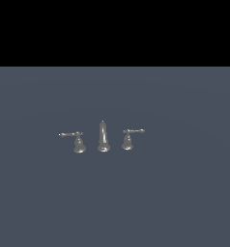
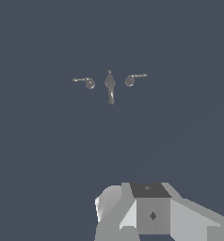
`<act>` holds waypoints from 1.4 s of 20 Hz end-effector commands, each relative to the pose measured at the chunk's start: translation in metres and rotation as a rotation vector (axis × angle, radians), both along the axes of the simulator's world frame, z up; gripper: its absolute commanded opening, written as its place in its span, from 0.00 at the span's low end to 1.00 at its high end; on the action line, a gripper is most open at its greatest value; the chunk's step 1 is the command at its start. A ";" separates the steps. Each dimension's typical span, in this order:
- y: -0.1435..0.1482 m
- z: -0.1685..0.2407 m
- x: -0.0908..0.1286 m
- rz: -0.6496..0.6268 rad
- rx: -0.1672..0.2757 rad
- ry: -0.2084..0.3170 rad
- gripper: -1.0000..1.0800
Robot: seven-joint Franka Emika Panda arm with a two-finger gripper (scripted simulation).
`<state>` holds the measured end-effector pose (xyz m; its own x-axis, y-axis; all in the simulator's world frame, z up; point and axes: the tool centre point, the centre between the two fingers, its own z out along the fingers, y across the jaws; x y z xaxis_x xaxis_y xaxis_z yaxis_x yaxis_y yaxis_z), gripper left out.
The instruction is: Turn on the faucet by rotating a designated handle.
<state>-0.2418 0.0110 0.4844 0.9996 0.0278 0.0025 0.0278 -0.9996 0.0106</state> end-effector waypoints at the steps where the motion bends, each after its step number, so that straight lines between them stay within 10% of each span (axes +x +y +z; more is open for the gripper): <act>1: 0.000 0.000 0.000 0.000 0.000 0.000 0.00; 28: 0.068 -0.097 0.026 -0.357 0.003 0.000 0.00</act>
